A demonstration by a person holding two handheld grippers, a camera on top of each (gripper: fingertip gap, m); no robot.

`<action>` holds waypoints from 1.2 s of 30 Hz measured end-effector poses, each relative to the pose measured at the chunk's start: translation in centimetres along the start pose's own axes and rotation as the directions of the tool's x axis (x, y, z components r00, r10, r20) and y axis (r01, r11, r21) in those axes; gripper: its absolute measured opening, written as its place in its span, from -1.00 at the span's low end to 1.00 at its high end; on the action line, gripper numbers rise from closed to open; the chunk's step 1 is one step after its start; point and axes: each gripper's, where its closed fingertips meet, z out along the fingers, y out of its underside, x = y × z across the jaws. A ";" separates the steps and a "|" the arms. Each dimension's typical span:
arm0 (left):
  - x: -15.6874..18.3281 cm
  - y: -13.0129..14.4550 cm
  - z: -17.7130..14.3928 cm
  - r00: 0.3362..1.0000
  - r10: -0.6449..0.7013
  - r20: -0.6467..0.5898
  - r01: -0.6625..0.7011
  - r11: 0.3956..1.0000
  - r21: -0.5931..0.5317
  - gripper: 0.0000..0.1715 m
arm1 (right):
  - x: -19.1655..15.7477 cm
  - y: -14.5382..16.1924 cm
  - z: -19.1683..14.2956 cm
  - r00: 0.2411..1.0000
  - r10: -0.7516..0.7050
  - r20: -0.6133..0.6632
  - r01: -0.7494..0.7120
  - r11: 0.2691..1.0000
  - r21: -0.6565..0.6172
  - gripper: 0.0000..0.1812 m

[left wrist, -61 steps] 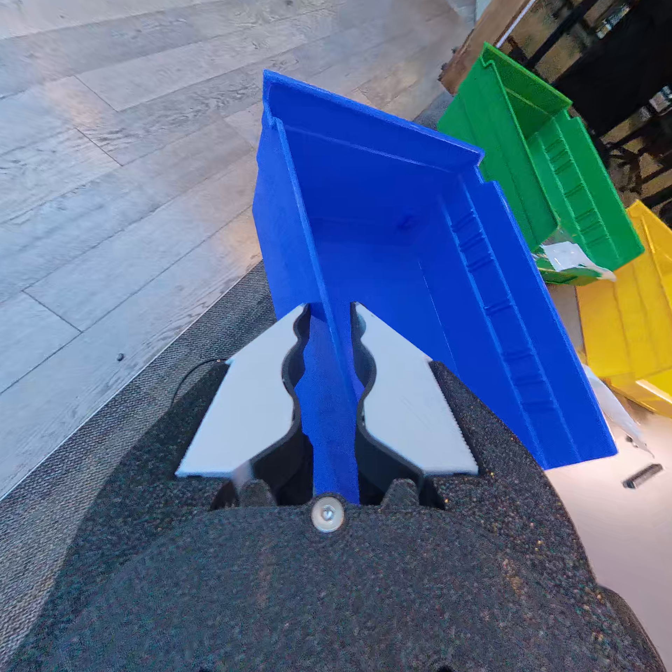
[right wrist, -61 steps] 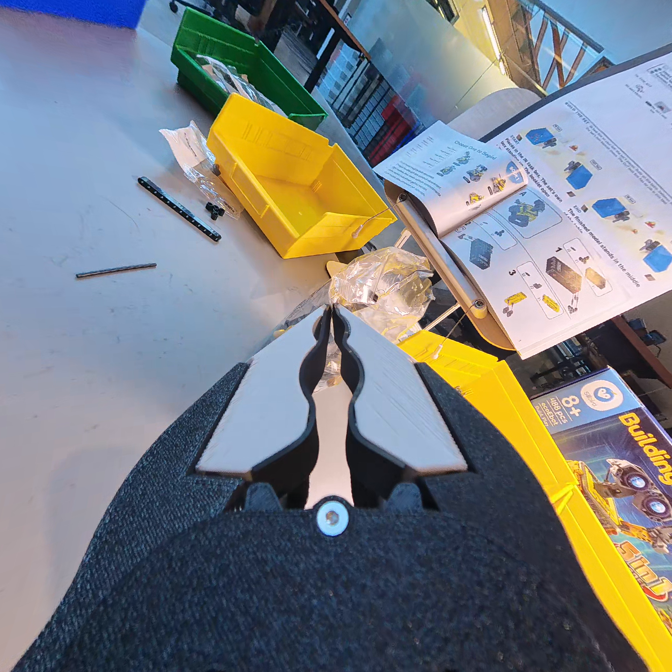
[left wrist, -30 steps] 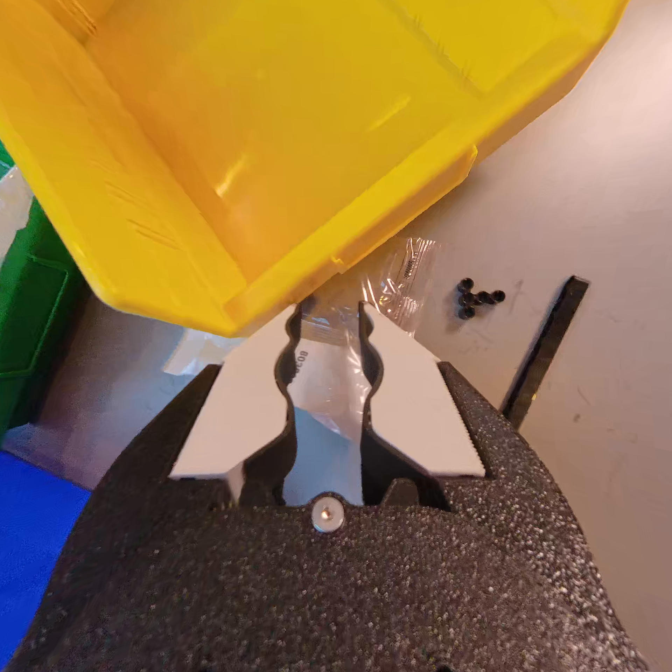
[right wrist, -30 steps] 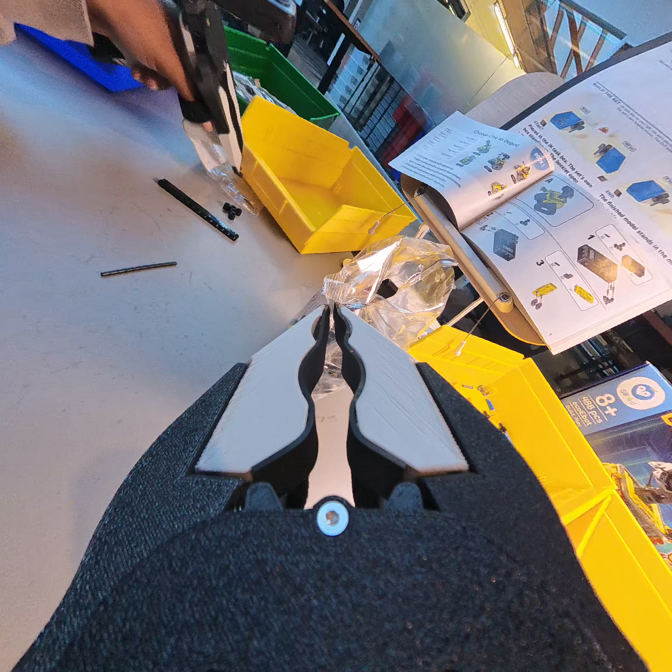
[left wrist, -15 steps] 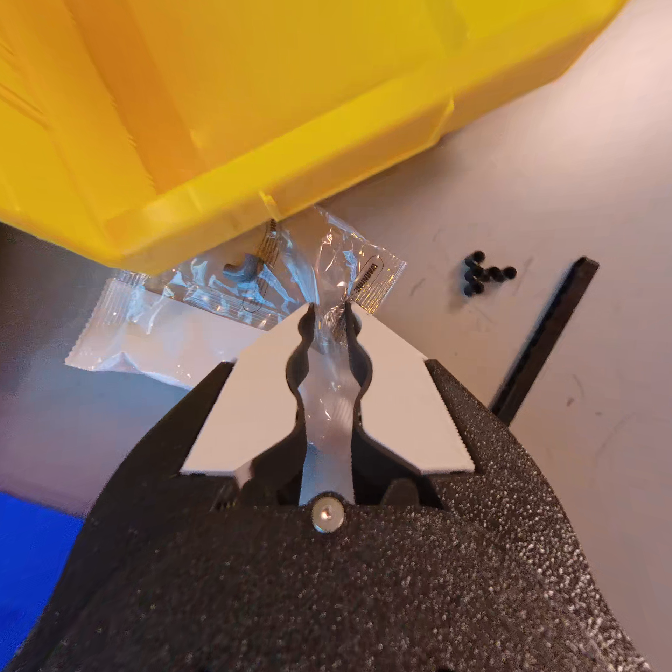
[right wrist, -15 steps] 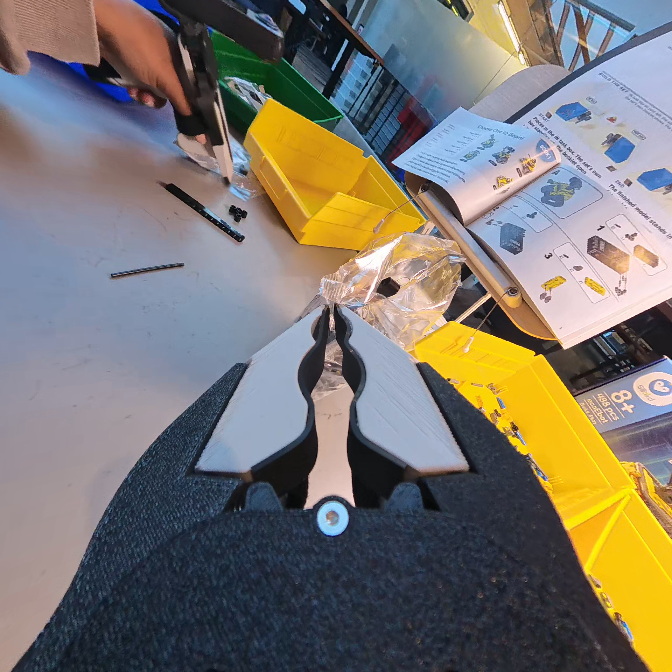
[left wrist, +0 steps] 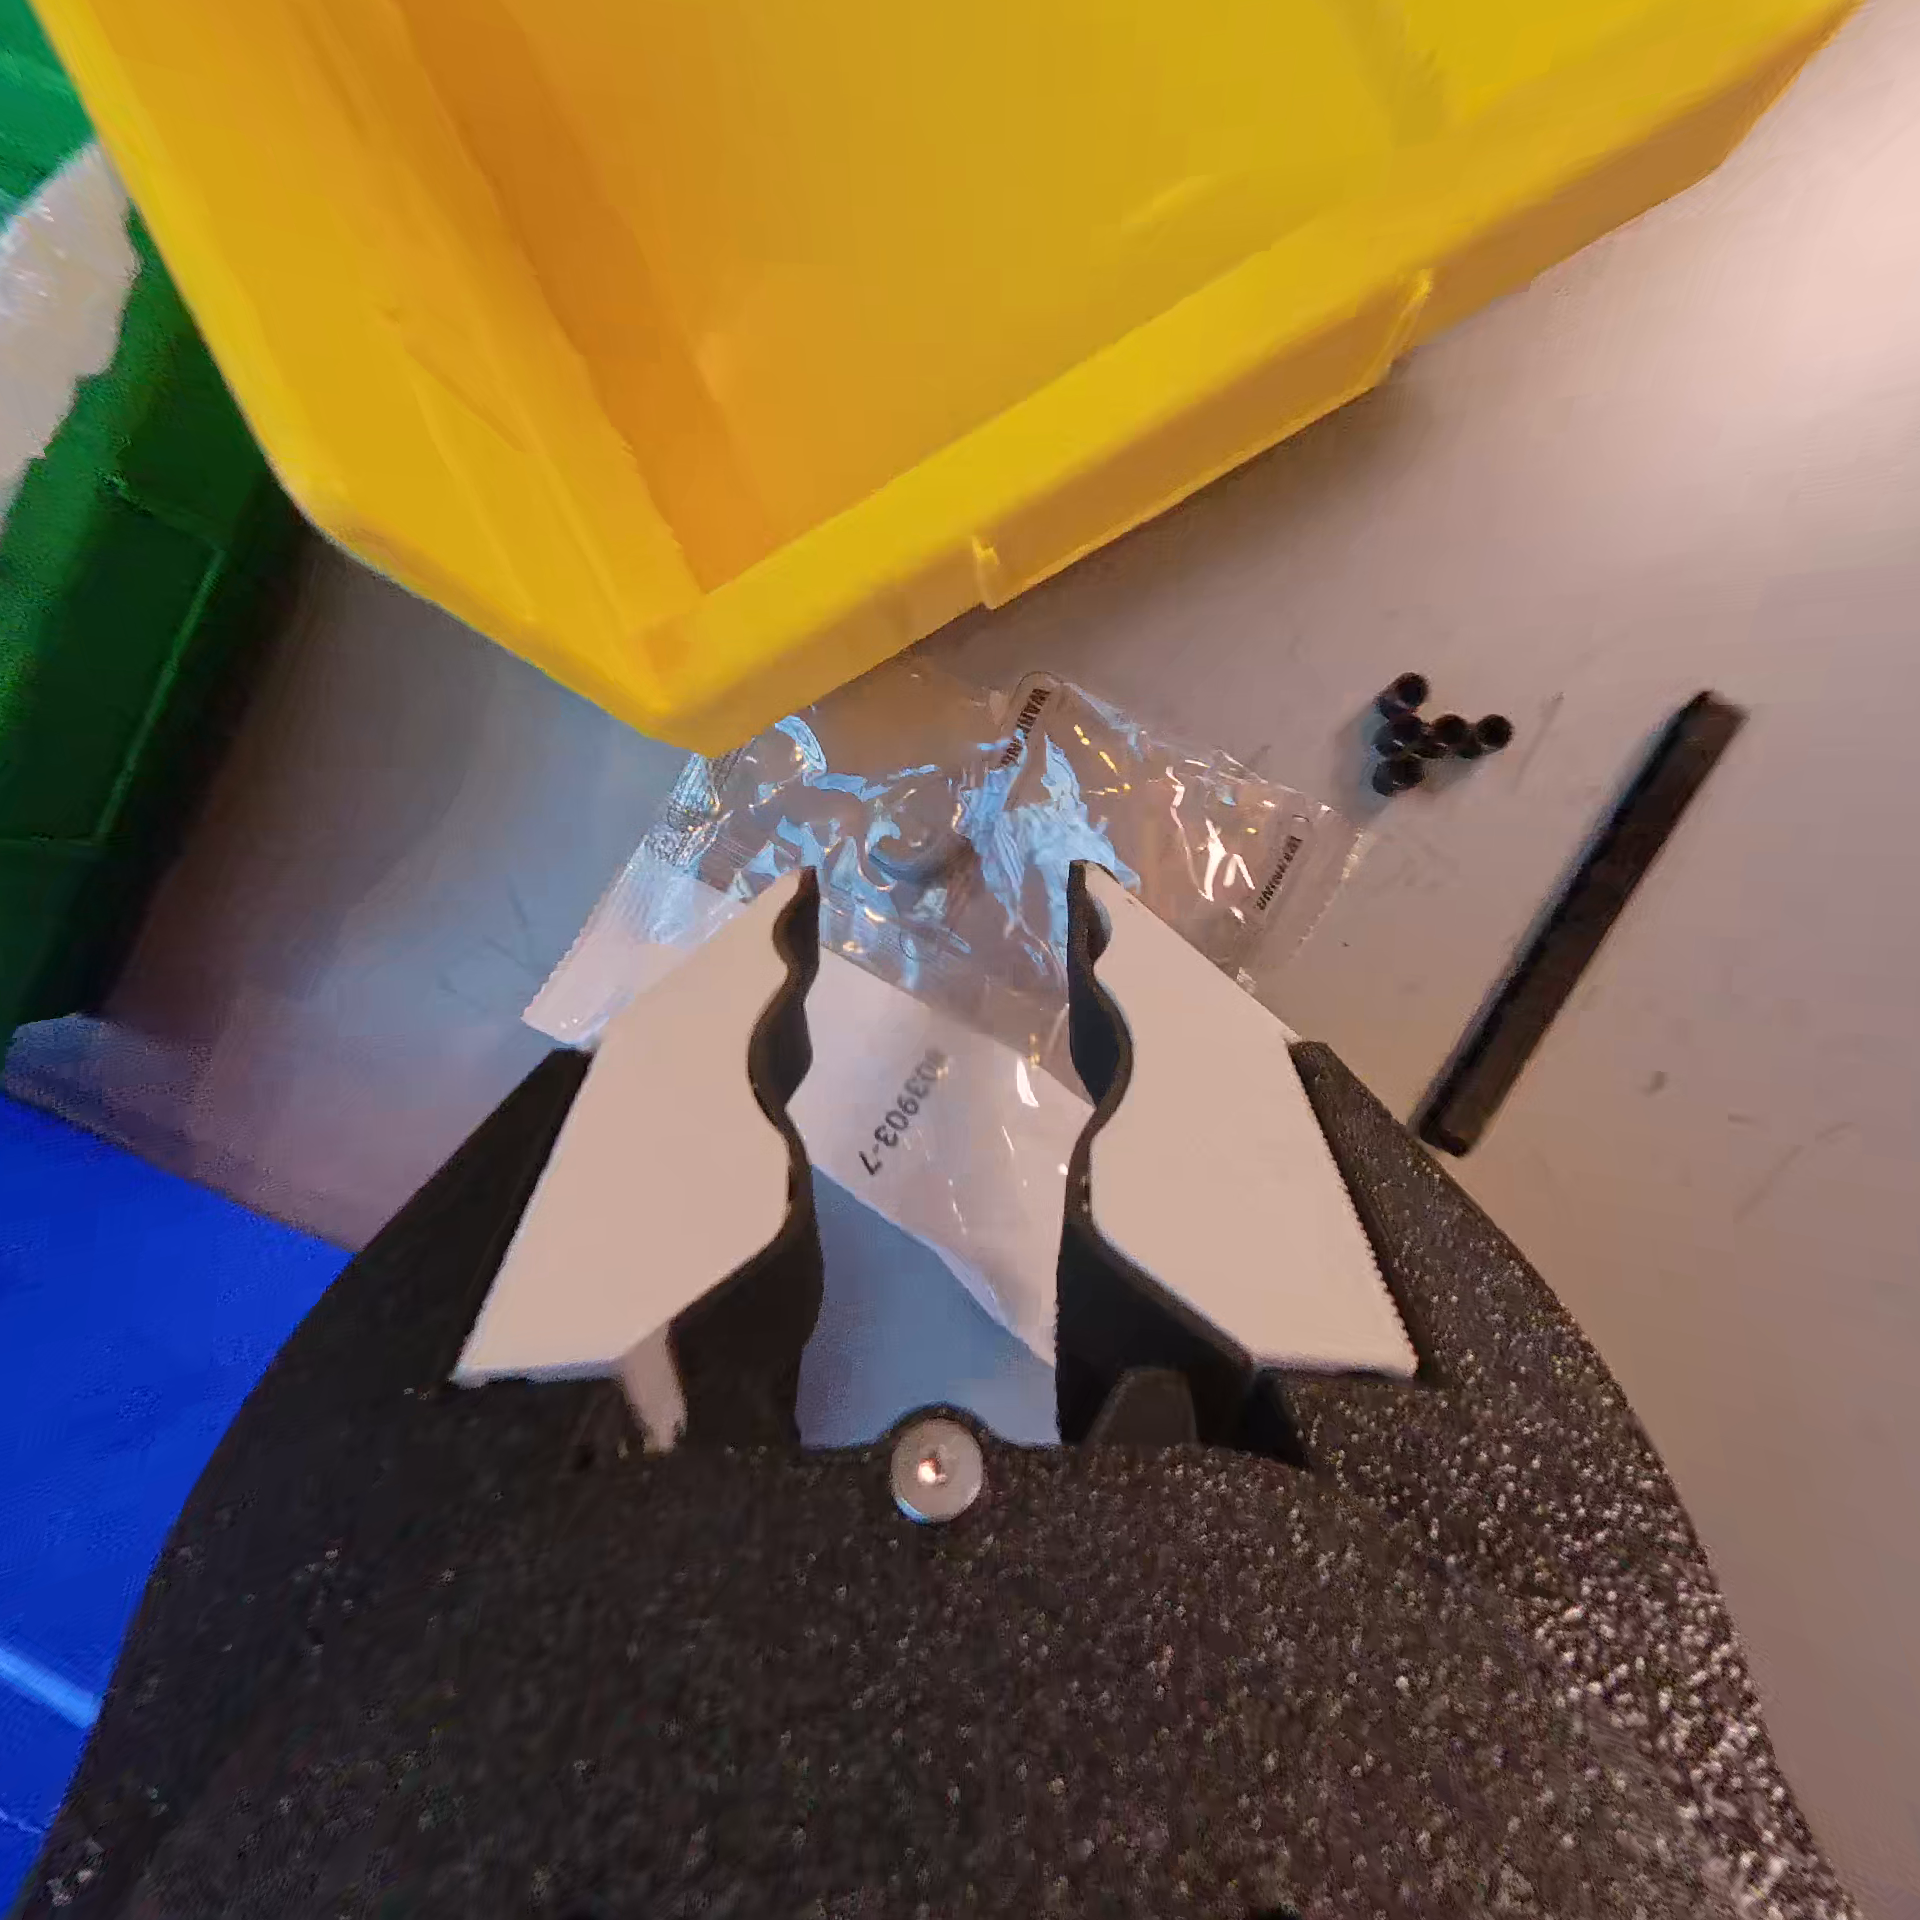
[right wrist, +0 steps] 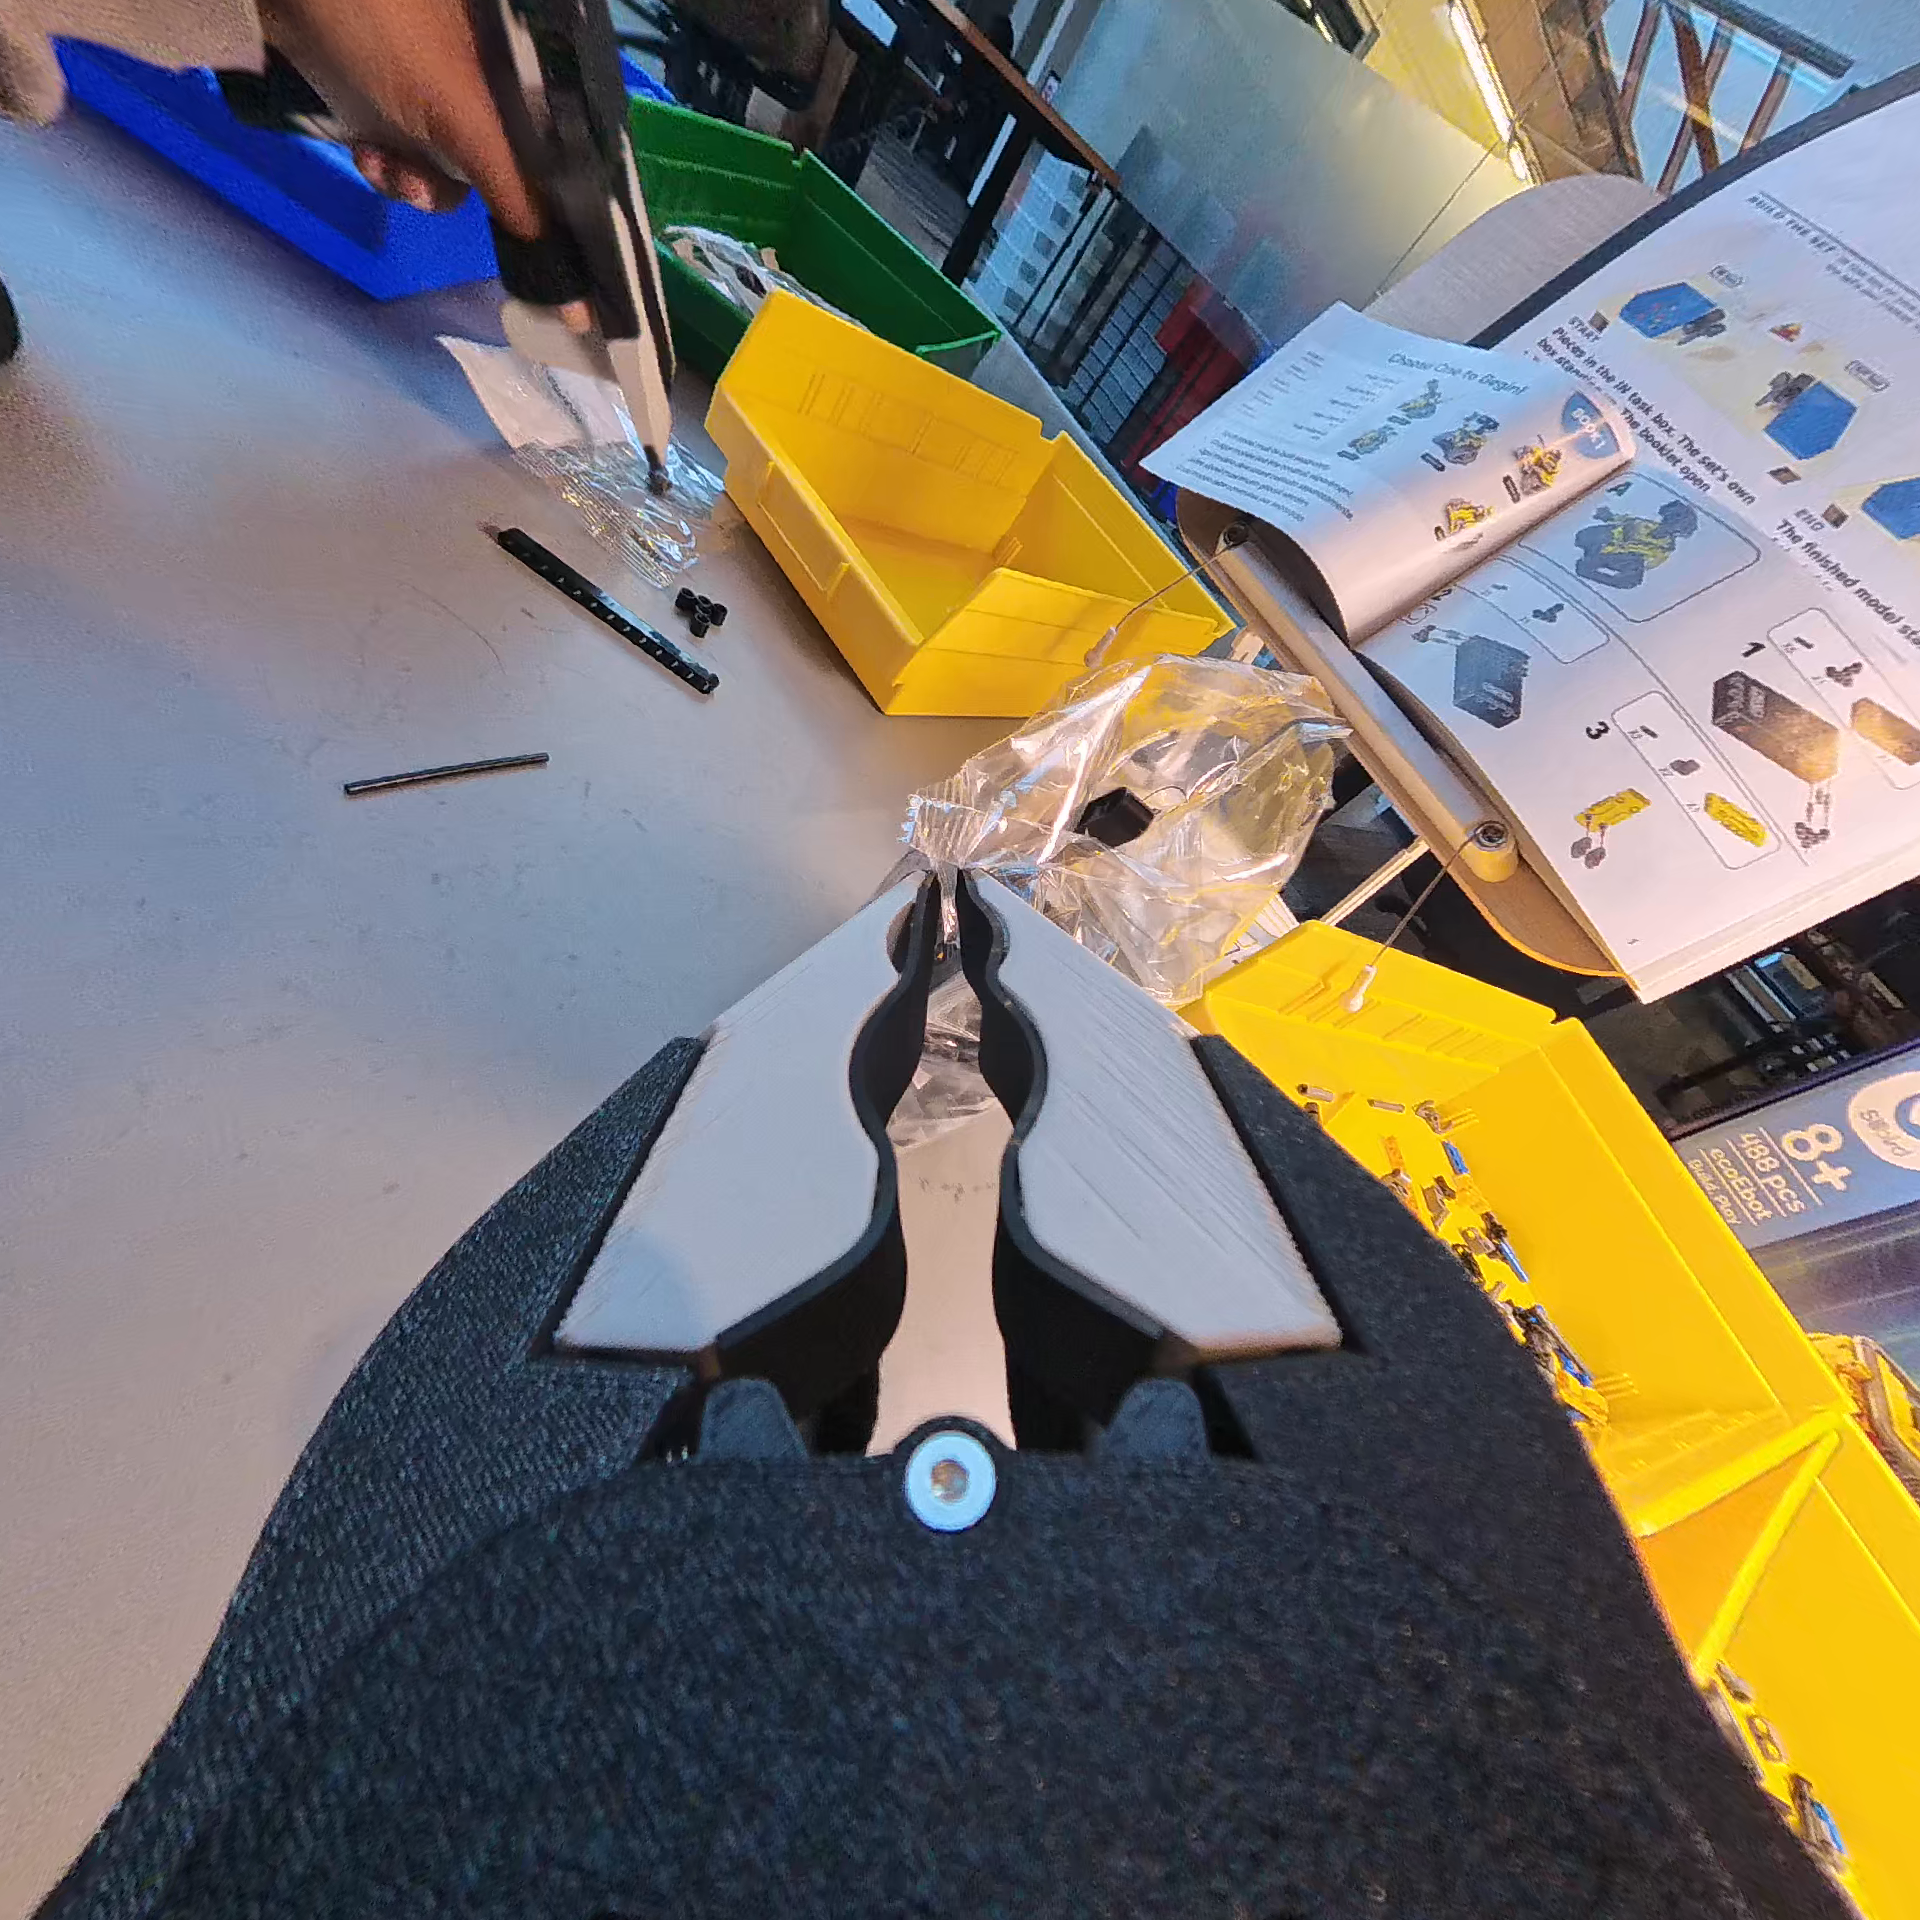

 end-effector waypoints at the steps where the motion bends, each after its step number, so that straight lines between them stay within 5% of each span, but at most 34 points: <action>1: -0.5 0.3 1.0 1.000 0.007 0.025 -0.006 0.999 -0.032 -0.47 | 0.0 0.0 -0.1 1.000 0.000 -0.002 0.000 1.000 -0.001 -0.97; 3: -1.2 0.6 2.3 0.999 -0.004 0.054 0.007 0.998 -0.062 -0.49 | 0.2 0.1 -0.2 1.000 0.004 -0.006 -0.004 1.000 -0.001 -0.97; 5: -1.2 0.5 2.5 0.999 -0.024 0.038 0.026 0.999 -0.044 -0.77 | 0.3 0.1 -0.3 1.000 0.011 -0.009 -0.011 1.000 0.001 -0.97; 9: -1.2 0.6 2.2 0.999 0.007 0.031 -0.006 1.000 -0.025 -0.78 | 0.1 0.2 -0.2 1.000 0.017 0.002 -0.017 1.000 0.006 -0.98; 10: -1.2 0.4 1.8 0.999 0.032 0.044 -0.032 0.999 -0.002 -1.00 | 0.0 0.1 -0.1 1.000 0.015 0.005 -0.015 1.000 0.005 -0.98; 18: 4.4 -5.9 -5.1 0.977 0.209 -0.038 -0.189 0.937 0.294 -1.00 | -1.1 -0.7 0.1 0.999 -0.030 0.028 0.029 0.999 0.025 -0.98; 21: 3.7 -8.1 -7.1 0.979 0.204 -0.006 -0.188 0.913 0.363 -1.00 | -1.4 -0.9 0.2 0.998 -0.044 0.033 0.043 0.999 0.021 -0.98; 24: 0.5 -6.5 -5.4 0.980 0.191 0.055 -0.198 0.956 0.215 -1.00 | -1.4 -0.9 0.1 0.998 -0.048 0.033 0.048 0.999 0.021 -0.98; 27: -1.8 -2.0 -1.7 0.987 0.162 0.005 -0.161 0.986 -0.036 -0.73 | -1.5 -1.0 0.0 0.998 -0.048 0.035 0.047 0.999 0.023 -0.98; 36: -2.9 2.1 1.5 0.974 0.226 -0.008 -0.220 0.939 -0.265 -0.78 | -1.6 -0.8 0.2 0.998 -0.037 0.045 0.036 0.999 0.023 -0.98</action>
